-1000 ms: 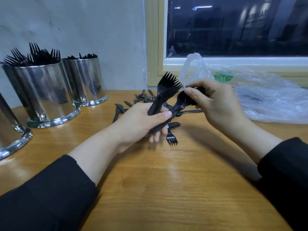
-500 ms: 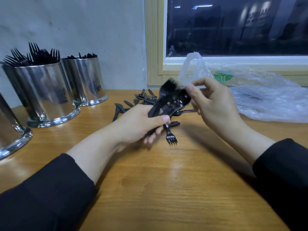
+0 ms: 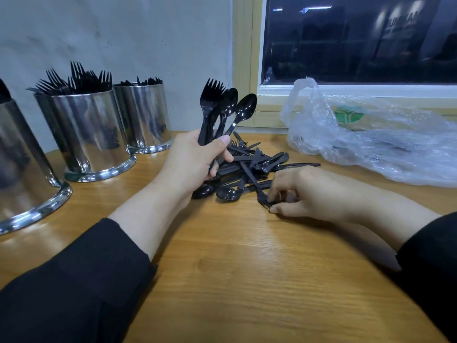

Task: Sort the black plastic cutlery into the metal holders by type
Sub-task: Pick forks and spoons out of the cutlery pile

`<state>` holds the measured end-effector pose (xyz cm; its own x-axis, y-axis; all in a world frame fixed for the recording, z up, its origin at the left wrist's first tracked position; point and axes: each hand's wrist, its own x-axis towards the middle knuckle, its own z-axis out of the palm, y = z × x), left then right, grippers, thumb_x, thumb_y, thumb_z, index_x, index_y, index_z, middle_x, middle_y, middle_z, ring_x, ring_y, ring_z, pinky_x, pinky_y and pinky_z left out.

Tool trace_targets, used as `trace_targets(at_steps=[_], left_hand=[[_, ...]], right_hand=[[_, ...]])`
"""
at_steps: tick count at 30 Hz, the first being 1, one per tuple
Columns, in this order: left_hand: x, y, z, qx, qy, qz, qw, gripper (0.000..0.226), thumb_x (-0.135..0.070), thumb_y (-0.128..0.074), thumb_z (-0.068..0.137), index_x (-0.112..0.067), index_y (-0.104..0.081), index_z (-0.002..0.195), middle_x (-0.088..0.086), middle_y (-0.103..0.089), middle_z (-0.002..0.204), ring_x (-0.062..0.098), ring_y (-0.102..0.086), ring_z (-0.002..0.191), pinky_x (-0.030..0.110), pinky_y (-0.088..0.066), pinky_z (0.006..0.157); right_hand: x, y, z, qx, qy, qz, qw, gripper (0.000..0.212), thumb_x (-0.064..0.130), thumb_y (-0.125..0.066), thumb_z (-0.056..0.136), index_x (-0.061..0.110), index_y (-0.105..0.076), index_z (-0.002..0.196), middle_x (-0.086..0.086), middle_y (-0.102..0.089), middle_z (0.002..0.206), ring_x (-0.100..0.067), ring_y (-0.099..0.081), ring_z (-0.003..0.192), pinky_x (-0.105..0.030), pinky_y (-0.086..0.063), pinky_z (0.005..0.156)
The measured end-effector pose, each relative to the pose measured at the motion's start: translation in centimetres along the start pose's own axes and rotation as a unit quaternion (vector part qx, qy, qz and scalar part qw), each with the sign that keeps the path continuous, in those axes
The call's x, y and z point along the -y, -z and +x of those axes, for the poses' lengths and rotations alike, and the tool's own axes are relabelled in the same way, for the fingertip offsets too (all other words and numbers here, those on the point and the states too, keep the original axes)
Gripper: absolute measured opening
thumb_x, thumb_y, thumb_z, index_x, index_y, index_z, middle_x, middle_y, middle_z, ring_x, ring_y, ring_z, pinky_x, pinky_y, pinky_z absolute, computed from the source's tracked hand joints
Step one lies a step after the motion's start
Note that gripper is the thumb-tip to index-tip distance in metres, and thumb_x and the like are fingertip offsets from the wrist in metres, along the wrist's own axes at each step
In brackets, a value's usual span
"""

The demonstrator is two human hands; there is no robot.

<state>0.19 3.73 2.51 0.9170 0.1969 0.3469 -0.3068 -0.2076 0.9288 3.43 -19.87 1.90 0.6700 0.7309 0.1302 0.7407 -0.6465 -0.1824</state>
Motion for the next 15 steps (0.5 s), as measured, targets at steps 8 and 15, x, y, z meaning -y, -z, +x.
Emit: trace_targets(at_steps=[8, 15], left_hand=[[-0.5, 0.1, -0.2, -0.037, -0.02, 0.031, 0.999, 0.013, -0.02, -0.062, 0.1, -0.013, -0.07, 0.093, 0.005, -0.074, 0.076, 0.014, -0.057, 0.06, 0.026, -0.05, 0.056], [-0.8, -0.8, -0.6, -0.023, -0.037, 0.1, 0.994, 0.02, -0.029, -0.062, 0.099, -0.016, -0.072, 0.089, -0.003, -0.077, 0.083, 0.038, -0.066, 0.095, 0.051, -0.052, 0.092]], right_hand=[[1.1, 1.1, 0.1, -0.327, -0.009, 0.138, 0.935, 0.016, 0.018, -0.066, 0.09, 0.015, -0.064, 0.074, 0.006, -0.057, 0.063, -0.005, -0.049, 0.058, -0.02, -0.039, 0.056], [2.2, 1.7, 0.4, -0.298, -0.074, 0.553, 0.774, 0.024, 0.003, -0.055, 0.095, 0.009, -0.056, 0.072, -0.009, -0.066, 0.062, -0.021, -0.058, 0.059, -0.03, -0.048, 0.06]])
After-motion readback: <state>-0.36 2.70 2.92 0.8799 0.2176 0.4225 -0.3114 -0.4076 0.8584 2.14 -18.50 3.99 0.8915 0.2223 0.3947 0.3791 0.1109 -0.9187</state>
